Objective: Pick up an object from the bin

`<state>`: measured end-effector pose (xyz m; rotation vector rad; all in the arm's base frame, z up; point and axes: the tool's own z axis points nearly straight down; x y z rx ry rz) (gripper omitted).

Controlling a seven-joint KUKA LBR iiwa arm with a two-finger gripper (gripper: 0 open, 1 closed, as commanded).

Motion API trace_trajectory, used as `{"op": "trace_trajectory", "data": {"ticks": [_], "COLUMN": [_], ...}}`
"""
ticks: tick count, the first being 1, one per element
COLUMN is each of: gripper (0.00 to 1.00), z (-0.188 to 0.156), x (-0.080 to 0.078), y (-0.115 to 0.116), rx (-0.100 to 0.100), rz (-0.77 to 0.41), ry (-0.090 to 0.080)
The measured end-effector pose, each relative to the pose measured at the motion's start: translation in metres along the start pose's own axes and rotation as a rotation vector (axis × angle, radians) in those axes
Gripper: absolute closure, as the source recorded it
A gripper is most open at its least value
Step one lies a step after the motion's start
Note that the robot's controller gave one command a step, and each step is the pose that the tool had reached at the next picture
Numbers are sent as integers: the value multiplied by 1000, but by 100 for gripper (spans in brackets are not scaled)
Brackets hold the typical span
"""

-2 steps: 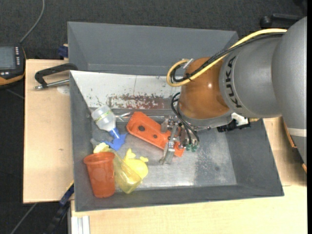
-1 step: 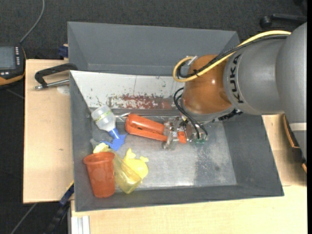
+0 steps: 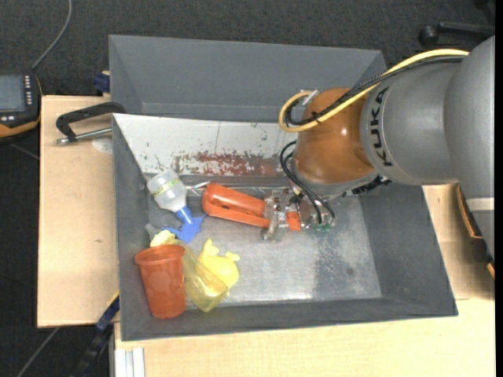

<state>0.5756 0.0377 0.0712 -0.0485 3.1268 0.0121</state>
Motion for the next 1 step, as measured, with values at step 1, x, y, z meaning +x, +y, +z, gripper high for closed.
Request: {"op": "trace_trajectory", "data": {"ticks": [1], "gripper": [100], "z": [-147], "x": [-5], "y": [10], "rx": [-1], "rz": [1], "ry": [-8]}}
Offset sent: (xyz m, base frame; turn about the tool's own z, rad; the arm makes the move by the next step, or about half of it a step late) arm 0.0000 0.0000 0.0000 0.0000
